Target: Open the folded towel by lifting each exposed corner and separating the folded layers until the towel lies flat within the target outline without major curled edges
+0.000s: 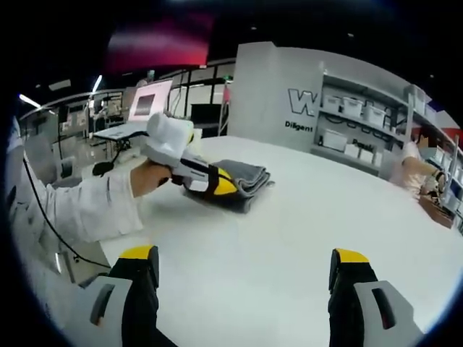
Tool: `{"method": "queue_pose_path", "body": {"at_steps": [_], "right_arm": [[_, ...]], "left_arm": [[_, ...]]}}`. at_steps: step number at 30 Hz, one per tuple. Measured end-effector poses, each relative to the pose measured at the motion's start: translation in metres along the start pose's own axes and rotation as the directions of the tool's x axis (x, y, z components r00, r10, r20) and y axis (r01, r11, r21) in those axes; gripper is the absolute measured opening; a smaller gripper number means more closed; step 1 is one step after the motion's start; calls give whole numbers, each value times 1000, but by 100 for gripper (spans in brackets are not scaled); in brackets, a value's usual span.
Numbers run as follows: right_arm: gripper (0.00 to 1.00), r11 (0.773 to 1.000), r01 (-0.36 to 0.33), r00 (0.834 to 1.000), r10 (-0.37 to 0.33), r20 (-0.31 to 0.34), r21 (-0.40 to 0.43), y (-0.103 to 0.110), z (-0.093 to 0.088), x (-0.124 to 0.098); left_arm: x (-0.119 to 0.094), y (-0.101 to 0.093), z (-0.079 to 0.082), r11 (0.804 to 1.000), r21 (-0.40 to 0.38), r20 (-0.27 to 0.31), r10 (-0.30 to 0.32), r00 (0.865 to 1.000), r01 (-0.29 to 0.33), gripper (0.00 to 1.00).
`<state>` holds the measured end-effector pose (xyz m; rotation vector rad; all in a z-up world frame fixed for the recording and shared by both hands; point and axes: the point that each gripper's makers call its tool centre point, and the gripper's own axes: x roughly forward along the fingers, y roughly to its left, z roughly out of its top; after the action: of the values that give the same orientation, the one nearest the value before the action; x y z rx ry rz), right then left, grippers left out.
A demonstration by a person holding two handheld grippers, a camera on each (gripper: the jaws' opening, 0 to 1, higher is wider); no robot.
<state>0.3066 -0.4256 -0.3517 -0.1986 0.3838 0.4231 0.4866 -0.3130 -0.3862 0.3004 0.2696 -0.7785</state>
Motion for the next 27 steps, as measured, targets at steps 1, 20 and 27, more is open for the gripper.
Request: {"method": "queue_pose_path", "body": {"at_steps": [1, 20, 27], "right_arm": [[98, 1000, 0, 1000, 0, 0, 0, 0, 0, 0], [98, 1000, -12, 1000, 12, -5, -9, 4, 2, 3], [97, 1000, -20, 1000, 20, -5, -16, 6, 4, 6]], "left_arm": [[0, 1, 1, 1000, -7, 4, 0, 1000, 0, 5], [-23, 33, 32, 983, -177, 168, 83, 982, -53, 4], [-33, 45, 38, 970, -233, 212, 117, 970, -66, 4]]}}
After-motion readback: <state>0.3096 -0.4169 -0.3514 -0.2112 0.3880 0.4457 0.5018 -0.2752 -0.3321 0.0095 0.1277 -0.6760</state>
